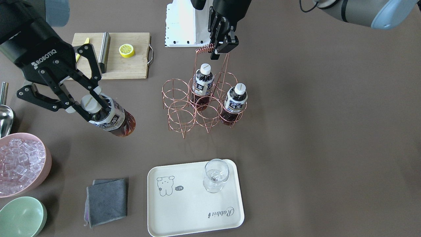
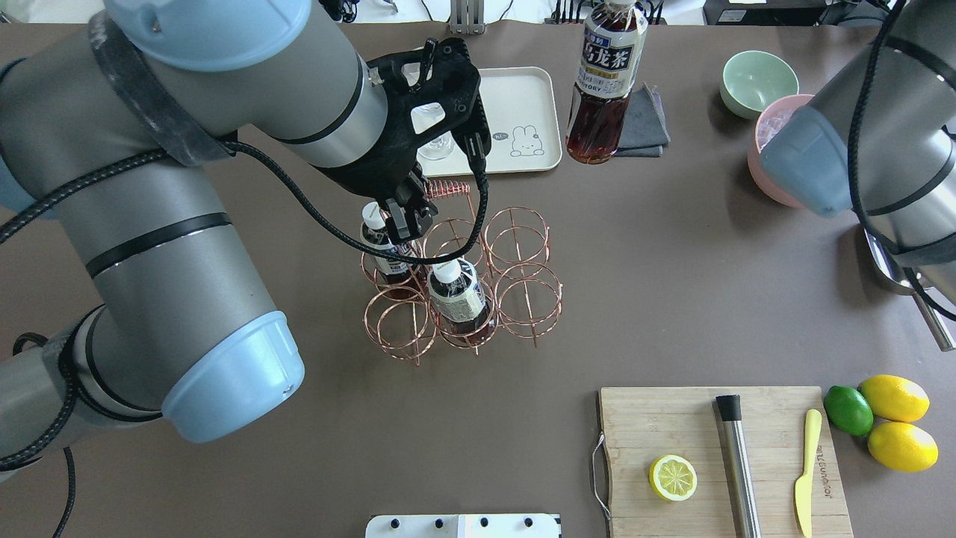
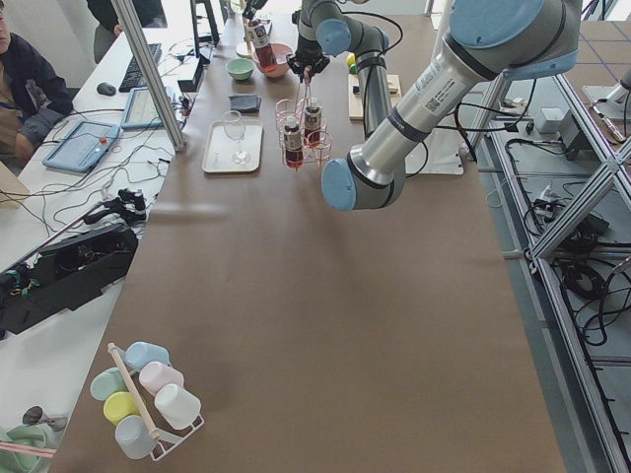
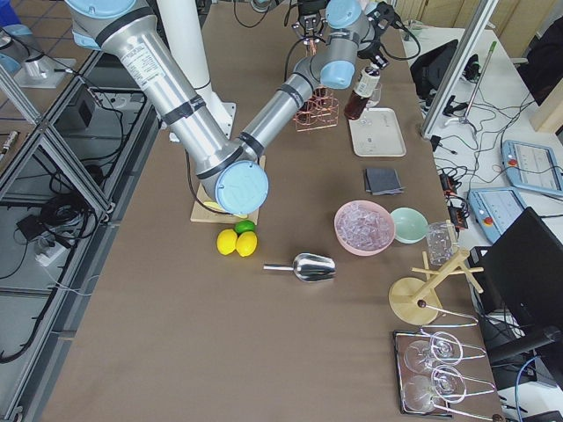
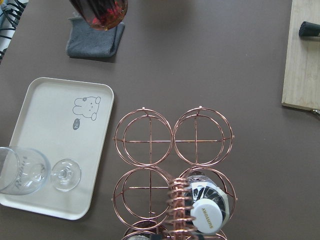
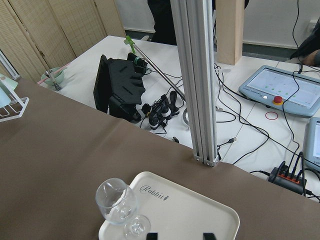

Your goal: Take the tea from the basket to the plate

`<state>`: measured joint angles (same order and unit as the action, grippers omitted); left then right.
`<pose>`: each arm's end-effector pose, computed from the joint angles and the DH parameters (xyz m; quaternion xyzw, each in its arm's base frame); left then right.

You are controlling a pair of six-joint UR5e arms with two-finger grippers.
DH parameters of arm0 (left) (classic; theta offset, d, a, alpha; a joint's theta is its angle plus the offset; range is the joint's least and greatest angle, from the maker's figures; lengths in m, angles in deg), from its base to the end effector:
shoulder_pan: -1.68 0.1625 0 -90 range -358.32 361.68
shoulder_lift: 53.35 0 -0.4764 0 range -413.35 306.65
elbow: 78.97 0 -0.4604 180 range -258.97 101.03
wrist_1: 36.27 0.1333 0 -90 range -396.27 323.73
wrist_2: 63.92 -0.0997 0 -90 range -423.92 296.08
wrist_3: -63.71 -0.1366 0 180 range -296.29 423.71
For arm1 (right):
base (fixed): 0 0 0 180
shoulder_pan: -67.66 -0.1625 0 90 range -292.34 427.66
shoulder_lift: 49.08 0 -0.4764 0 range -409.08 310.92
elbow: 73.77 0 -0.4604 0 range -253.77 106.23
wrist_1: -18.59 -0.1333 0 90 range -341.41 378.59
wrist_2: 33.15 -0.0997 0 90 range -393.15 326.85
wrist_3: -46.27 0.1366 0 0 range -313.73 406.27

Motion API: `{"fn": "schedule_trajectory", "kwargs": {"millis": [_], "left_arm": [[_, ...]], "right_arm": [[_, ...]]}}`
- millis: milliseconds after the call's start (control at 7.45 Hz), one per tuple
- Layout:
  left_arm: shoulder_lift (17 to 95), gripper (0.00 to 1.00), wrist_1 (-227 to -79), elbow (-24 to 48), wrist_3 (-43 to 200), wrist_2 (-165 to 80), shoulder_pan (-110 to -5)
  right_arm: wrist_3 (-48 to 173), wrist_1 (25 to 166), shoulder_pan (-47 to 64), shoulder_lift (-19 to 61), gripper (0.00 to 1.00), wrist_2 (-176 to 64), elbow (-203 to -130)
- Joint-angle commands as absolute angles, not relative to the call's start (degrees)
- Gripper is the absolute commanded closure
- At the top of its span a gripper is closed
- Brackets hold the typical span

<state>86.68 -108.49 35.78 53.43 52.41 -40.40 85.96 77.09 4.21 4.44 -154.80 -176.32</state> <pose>0.4285 -0.4849 0.0073 0.3752 0.3393 0.5111 0.6949 -0.2650 -0.6682 0.1187 0.4071 -0.5140 -0.0911 0.7495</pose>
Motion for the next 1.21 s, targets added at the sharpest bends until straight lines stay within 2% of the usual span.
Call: {"fn": "schedule_trajectory", "kwargs": {"millis": [0,268,671,1074], "left_arm": [[85.53,1.0,-106.94,35.56,47.12,59.62,-48.73],[81.58,1.0,-105.63,35.64,38.09,65.95,-57.51],[72.2,1.0,-102.72,35.64,23.07,70.29,-69.65],[63.92,1.0,-100.96,35.56,16.61,69.85,-75.91]], "right_arm": [[86.0,66.52,2.44,-1.93,1.0,-151.14,-161.2],[86.17,58.8,7.23,-4.86,1.0,-140.98,-153.61],[86.53,54.72,18.49,-6.1,1.0,-123.92,-150.94],[90.66,44.08,21.87,-6.36,1.0,-117.71,-142.43]]}}
